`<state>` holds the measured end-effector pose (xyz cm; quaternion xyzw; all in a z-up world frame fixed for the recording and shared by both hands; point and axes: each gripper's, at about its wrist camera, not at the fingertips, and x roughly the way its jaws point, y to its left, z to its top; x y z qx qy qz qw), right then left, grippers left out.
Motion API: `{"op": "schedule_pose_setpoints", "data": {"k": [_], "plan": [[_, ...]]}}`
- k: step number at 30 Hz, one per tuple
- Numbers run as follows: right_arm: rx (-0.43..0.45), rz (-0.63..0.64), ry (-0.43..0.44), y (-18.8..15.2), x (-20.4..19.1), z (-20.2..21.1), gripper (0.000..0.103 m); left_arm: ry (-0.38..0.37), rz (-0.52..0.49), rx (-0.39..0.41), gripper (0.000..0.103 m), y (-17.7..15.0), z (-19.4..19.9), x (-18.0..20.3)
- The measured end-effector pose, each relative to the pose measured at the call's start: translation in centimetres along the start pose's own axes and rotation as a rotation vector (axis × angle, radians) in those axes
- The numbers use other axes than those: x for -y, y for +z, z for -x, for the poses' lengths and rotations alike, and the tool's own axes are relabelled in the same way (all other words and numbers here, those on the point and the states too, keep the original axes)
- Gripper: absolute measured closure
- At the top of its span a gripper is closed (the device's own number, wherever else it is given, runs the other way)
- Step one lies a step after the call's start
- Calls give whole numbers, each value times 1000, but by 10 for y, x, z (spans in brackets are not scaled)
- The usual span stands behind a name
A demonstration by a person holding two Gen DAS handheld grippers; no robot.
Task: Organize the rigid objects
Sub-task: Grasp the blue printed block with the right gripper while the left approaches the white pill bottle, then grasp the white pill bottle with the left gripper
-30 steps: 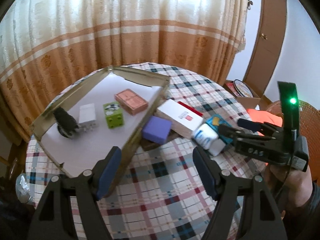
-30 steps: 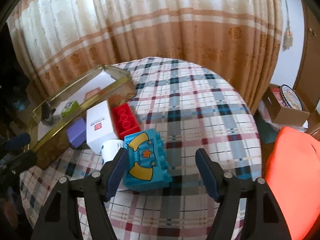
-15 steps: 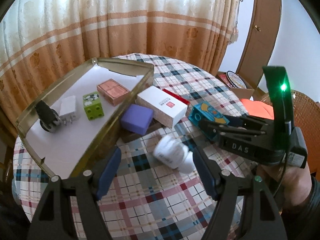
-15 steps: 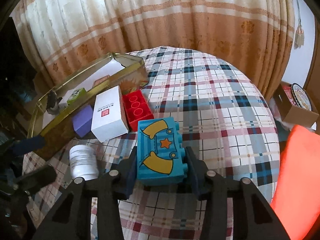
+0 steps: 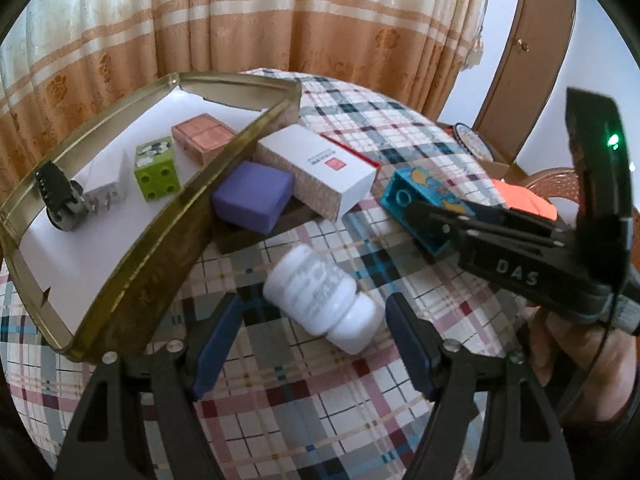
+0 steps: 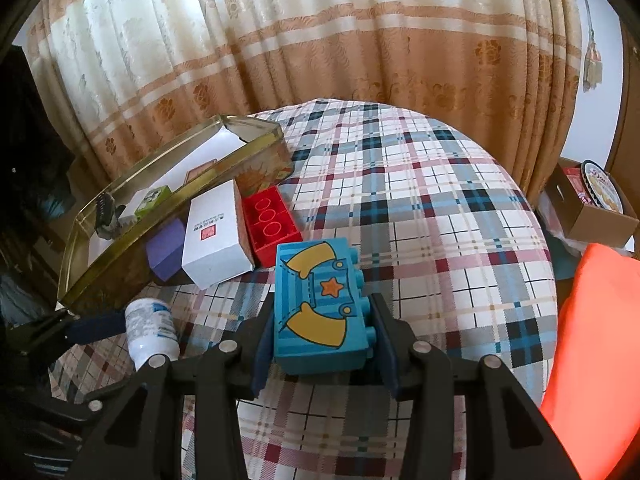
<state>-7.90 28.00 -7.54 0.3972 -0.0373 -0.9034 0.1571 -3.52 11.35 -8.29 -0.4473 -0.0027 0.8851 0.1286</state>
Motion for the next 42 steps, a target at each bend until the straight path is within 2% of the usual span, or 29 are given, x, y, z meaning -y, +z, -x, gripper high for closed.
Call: {"op": "schedule_pose_setpoints", "data": {"k": [1, 3, 12, 16, 17, 18, 20, 21, 29, 36, 42], "plan": [[-2, 0, 2, 0, 0, 0, 57, 5, -2, -3, 29, -1, -3, 0], [-4, -1, 4, 0, 0, -1, 57, -1, 14, -16, 38, 0, -6, -4], [-10, 1, 10, 0, 0, -2, 57, 20, 11, 2, 36, 3, -4, -5], [-10, 2, 10, 0, -1, -2, 57, 19, 44, -14, 37, 6, -10, -14], [-11, 2, 11, 0, -1, -2, 57, 23, 44, -18, 43, 6, -11, -14], [-11, 2, 11, 0, -1, -2, 57, 32, 39, -10, 53, 5, -10, -13], [-11, 4, 12, 1, -1, -3, 57, 42, 23, -5, 65, 4, -10, -12], [-11, 4, 13, 0, -1, -3, 57, 44, 20, -2, 67, 4, -10, -12], [-13, 18, 17, 0, -3, -2, 57, 17, 20, 10, 67, 0, -5, -17], [-9, 37, 7, 0, -6, -1, 57, 27, -24, 47, 68, -1, -1, -9], [9, 53, 2, 0, -8, 2, 57, 30, -21, 56, 68, 0, 0, -11]]}}
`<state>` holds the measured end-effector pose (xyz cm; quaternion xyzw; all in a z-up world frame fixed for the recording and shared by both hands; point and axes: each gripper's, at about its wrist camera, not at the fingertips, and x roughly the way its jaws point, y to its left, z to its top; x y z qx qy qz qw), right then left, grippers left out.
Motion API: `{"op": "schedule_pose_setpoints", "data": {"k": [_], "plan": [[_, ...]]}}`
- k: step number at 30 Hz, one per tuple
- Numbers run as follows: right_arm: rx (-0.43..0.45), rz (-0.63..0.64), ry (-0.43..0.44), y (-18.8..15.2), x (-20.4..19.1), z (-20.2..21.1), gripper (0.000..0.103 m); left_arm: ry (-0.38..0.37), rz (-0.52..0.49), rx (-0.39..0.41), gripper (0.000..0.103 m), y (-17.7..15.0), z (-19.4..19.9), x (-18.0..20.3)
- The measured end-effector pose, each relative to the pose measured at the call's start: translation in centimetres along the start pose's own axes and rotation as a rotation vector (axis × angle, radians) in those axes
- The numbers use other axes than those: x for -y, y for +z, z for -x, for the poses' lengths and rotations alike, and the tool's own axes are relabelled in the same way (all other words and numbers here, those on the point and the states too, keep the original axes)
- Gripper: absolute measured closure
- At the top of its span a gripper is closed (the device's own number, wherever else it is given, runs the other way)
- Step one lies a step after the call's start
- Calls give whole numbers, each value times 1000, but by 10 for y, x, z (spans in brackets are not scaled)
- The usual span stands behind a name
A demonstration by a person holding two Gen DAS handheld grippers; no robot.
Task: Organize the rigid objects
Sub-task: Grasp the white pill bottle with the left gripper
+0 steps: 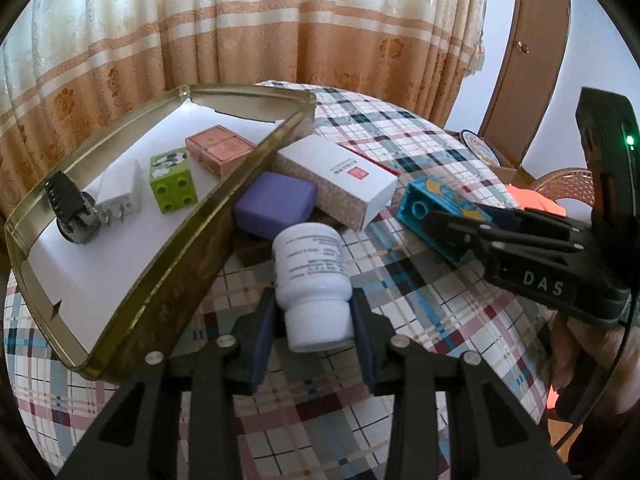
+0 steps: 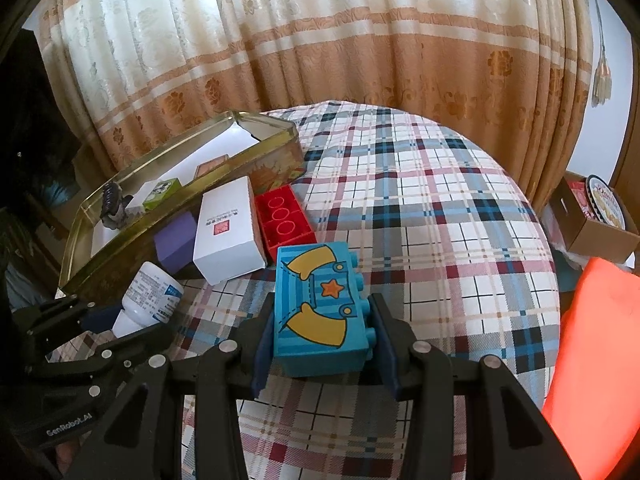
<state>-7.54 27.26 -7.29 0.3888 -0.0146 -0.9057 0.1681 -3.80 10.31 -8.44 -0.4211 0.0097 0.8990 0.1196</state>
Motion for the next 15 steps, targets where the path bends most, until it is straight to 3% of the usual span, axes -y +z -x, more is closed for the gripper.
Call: {"op": "schedule_pose_setpoints", "data": {"k": [15], "plan": [[19, 24, -1, 0, -3, 2, 57, 1, 6, 7, 68, 1, -1, -2]]}}
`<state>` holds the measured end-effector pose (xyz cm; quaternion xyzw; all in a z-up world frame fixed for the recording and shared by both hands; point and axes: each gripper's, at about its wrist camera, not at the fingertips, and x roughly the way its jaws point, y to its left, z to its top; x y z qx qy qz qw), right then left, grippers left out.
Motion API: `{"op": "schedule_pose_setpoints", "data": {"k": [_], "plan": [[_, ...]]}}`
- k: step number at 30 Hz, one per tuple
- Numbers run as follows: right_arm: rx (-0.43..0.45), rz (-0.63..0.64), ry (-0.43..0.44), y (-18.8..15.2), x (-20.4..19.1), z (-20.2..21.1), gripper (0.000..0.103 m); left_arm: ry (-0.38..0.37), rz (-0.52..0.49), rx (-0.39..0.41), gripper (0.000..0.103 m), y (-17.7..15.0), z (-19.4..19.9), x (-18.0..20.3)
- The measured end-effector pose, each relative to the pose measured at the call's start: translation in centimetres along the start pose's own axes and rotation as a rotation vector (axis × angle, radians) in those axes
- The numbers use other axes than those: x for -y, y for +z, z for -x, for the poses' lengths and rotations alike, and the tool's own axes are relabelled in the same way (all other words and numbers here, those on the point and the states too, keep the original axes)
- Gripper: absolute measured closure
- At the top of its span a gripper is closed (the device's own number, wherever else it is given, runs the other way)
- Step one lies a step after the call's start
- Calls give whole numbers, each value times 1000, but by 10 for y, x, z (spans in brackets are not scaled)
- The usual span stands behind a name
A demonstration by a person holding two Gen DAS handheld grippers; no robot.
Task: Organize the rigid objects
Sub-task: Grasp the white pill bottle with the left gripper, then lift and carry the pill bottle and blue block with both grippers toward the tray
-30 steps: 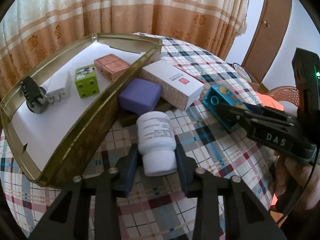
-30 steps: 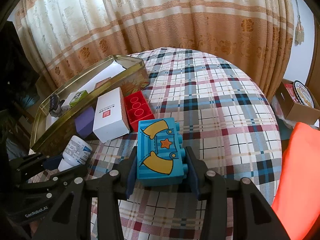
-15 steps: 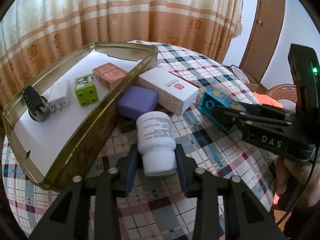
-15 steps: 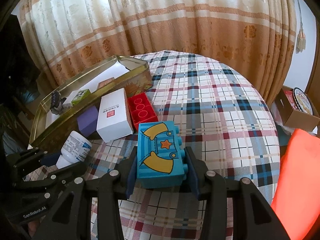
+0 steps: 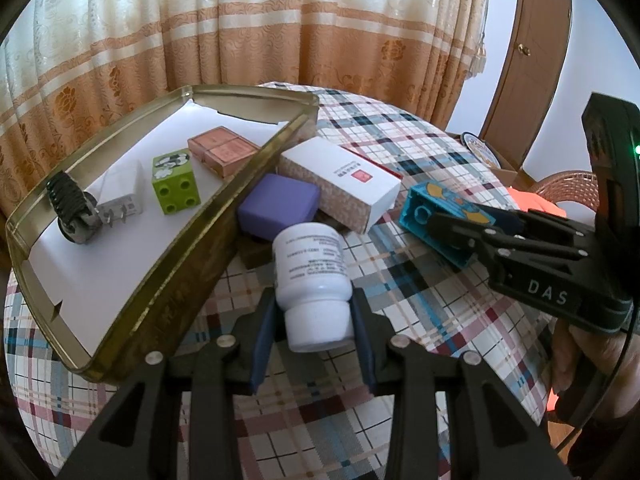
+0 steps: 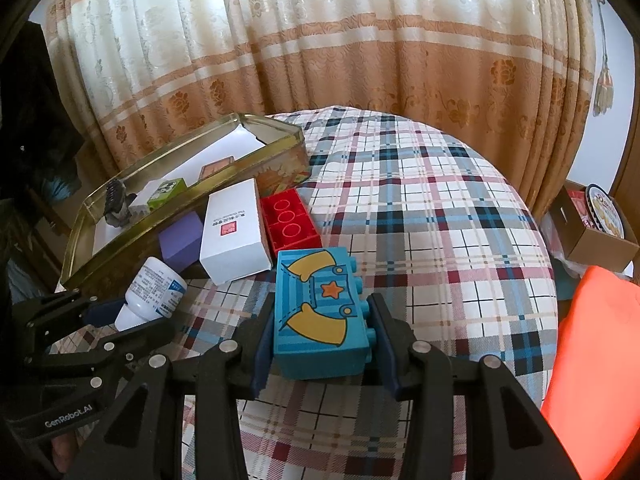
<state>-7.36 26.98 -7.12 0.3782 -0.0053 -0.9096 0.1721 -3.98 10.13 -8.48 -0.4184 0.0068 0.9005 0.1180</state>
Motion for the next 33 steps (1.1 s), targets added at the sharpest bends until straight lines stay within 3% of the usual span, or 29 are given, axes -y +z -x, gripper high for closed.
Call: {"op": "schedule_pose_setpoints", "data": {"k": [22, 33], "plan": [[17, 6, 3, -1, -1, 3, 57, 2, 7, 14, 68, -1, 3, -1], [51, 52, -58, -5, -13, 10, 57, 16, 19, 34, 68, 1, 5, -2]]}}
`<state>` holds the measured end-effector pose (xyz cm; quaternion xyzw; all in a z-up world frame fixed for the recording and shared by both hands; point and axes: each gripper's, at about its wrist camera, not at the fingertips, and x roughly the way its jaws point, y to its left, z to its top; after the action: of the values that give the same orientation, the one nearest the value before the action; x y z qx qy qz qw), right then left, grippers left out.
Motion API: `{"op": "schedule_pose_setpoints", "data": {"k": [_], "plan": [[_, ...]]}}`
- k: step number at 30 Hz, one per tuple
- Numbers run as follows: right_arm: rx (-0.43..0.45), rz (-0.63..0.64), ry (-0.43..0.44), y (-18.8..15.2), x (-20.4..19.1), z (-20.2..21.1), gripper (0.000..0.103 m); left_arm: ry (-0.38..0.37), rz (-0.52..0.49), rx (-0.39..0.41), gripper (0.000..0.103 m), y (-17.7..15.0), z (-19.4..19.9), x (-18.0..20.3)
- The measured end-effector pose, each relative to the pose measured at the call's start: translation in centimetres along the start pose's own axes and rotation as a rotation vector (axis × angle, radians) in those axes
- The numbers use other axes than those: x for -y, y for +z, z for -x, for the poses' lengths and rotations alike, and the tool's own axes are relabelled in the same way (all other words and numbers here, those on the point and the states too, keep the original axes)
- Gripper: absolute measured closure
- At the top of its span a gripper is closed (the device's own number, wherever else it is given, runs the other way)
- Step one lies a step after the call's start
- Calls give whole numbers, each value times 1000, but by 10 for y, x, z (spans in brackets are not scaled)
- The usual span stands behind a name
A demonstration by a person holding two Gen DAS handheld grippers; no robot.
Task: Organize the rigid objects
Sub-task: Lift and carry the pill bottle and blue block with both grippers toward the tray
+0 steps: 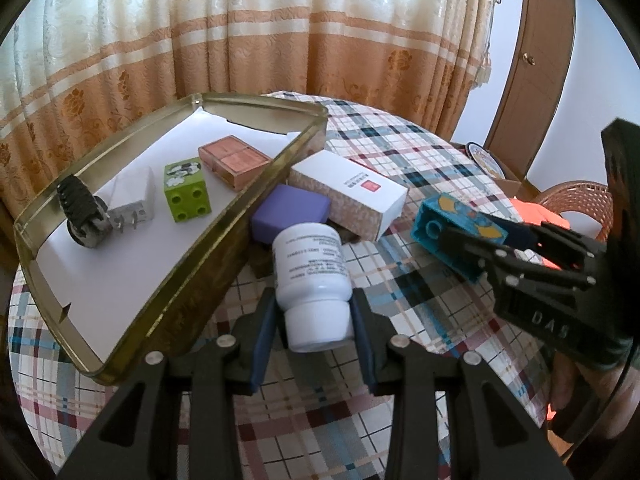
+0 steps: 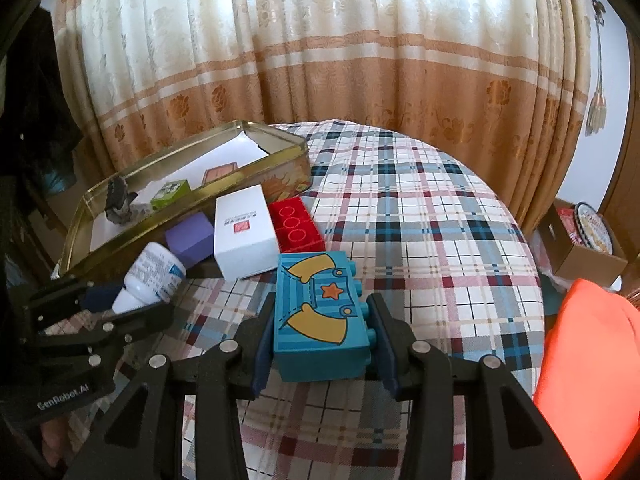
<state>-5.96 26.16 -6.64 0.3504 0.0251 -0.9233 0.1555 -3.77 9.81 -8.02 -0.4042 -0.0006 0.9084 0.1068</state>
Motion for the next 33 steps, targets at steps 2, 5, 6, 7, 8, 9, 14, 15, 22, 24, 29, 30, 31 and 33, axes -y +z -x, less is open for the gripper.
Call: {"op": "schedule_pose_setpoints", "data": {"k": [2, 5, 6, 7, 8, 9, 14, 15, 22, 24, 29, 30, 31, 33], "plan": [[-1, -1, -10, -2, 0, 1, 57, -2, 1, 2, 68, 0, 1, 0], [-8, -13, -14, -7, 3, -1, 57, -3, 12, 3, 68, 1, 0, -3], [-4, -17, -12, -8, 4, 0, 57, -1, 12, 4, 68, 1, 1, -3], [6, -22, -11, -8, 5, 2, 57, 4, 13, 8, 68, 2, 2, -3], [11, -22, -13, -8, 5, 2, 57, 12, 8, 16, 68, 3, 3, -2], [15, -19, -16, -8, 4, 3, 57, 18, 1, 23, 68, 5, 4, -1], [18, -16, -23, -8, 4, 4, 57, 34, -6, 42, 68, 9, 5, 0], [18, -21, -21, -8, 5, 4, 57, 35, -8, 42, 68, 9, 4, 0], [17, -15, -25, -9, 4, 4, 57, 36, -8, 24, 68, 11, 0, 1], [15, -16, -24, -9, 4, 4, 57, 33, -3, 14, 68, 11, -2, 0], [11, -19, -20, -9, 5, 5, 57, 23, 39, -15, 68, 9, -6, -11], [11, -19, -20, -9, 5, 5, 57, 19, 43, -15, 68, 9, -6, -12], [12, -19, -19, -9, 5, 5, 57, 23, 39, -11, 68, 9, -6, -12], [14, -18, -19, -9, 4, 5, 57, 23, 37, -9, 68, 9, -5, -12]]}}
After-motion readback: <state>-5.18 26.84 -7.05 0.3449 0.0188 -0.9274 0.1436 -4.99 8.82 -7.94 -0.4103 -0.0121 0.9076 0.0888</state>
